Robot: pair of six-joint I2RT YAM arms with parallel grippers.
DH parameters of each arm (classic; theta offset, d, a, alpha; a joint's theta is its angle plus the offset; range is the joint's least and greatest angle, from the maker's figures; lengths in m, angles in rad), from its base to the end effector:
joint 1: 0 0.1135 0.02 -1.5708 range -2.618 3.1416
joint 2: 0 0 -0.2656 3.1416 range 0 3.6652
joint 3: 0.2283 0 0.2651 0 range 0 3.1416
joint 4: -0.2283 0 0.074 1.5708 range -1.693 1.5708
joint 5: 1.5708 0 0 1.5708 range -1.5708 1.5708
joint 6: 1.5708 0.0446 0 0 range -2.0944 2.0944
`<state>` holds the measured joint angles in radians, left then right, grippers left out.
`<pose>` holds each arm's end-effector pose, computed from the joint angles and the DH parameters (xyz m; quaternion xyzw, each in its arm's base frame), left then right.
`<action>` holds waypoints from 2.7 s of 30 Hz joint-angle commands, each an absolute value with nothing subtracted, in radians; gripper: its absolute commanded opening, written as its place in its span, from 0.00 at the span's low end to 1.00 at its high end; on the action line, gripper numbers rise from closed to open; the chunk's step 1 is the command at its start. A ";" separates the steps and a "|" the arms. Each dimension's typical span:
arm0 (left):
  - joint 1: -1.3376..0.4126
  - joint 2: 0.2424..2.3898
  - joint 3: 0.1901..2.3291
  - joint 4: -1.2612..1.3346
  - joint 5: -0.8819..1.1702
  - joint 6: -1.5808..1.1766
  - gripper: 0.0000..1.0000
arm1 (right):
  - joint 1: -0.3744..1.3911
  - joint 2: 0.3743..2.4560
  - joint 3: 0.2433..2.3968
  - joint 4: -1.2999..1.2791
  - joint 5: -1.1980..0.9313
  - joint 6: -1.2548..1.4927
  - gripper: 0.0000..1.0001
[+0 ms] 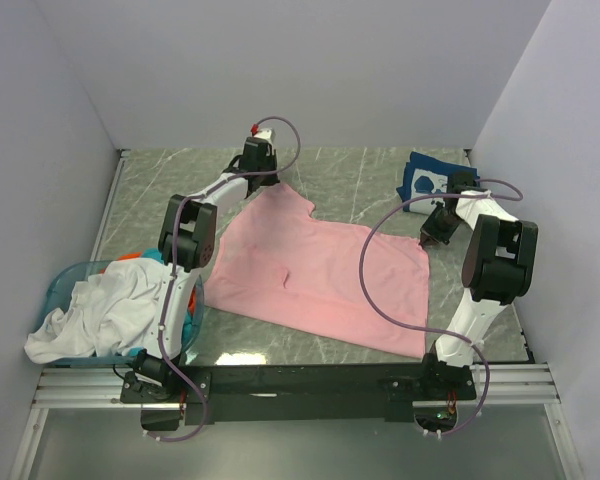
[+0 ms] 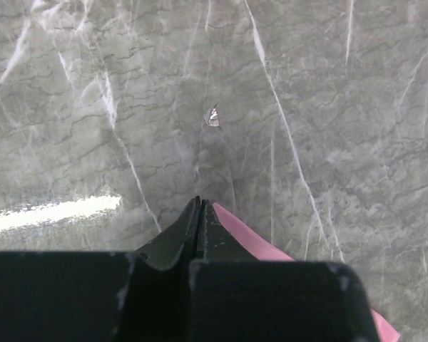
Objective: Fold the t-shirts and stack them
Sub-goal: Fold the tshirt
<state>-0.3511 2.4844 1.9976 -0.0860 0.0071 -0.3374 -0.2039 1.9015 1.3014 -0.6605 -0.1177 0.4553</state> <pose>0.5504 -0.2019 0.1437 0.0077 0.8780 -0.1644 0.4494 0.3823 -0.0737 0.1558 0.3106 0.9361 0.0770 0.1457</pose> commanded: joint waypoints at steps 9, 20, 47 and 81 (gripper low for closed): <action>-0.353 2.424 2.013 -0.055 0.035 -0.357 0.20 | -0.210 1.905 1.335 -0.673 -0.123 0.457 0.04; -0.359 2.454 2.020 -0.069 0.032 -0.307 0.45 | -0.210 1.905 1.321 -0.669 -0.133 0.456 0.05; -0.400 2.487 2.022 -0.150 -0.100 -0.097 0.49 | -0.210 1.902 1.301 -0.660 -0.164 0.451 0.04; -0.367 2.421 2.102 -0.107 -0.051 -0.196 0.00 | -0.216 1.882 1.445 -0.732 -0.074 0.449 0.00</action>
<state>-0.3832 2.4844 2.0464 -0.1387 -0.0654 -0.1730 -0.2077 1.9026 1.3796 -0.7143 -0.1009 0.4511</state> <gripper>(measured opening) 0.013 0.010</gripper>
